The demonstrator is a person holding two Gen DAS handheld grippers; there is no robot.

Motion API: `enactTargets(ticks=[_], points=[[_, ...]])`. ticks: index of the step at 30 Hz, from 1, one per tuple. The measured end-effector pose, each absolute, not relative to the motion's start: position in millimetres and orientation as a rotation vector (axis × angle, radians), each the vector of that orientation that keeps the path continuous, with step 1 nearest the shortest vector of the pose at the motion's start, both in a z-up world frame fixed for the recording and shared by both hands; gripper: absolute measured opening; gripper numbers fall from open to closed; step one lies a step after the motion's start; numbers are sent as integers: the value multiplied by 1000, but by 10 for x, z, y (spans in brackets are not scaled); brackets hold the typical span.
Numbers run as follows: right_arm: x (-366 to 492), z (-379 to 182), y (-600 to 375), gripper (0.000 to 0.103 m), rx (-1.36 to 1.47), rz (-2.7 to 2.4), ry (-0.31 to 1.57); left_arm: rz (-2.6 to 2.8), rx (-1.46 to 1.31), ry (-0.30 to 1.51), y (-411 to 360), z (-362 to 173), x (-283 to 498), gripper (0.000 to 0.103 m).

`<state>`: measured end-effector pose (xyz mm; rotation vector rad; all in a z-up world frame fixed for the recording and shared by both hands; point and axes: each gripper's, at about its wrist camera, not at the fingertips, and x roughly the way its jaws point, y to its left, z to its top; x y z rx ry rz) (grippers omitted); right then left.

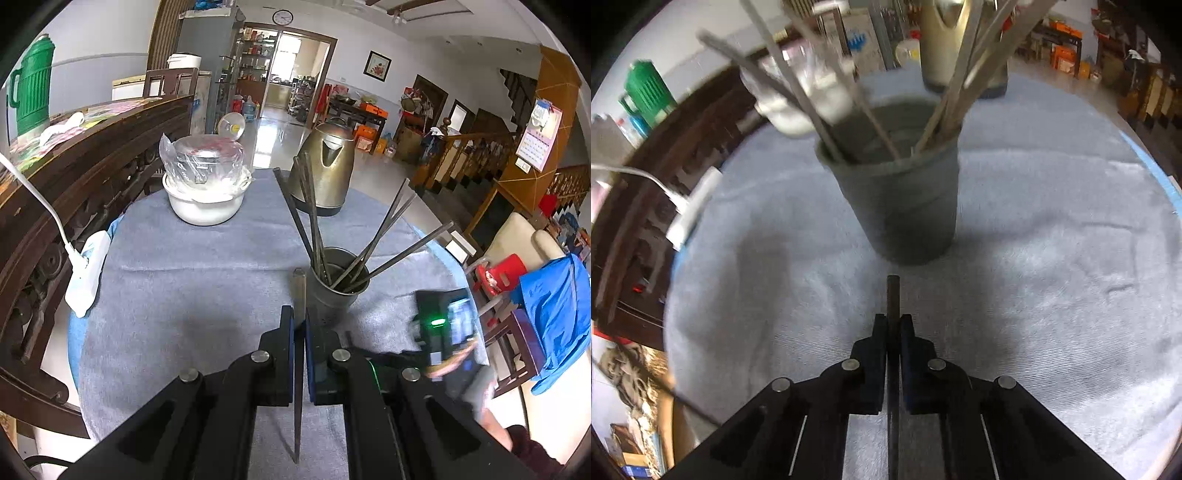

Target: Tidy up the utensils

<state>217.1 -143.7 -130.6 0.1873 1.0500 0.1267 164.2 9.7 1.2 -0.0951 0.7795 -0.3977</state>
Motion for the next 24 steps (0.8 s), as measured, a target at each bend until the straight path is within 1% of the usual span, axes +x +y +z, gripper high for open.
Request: enactTargets(ticks=[7,24], points=[[1835,-786,-1621,7,212,166,870,-391,-76,775,25,33,1616,6],[1617,-314,-1851,7,281,200,737,-391,-63,778,-36,58,1599,6]])
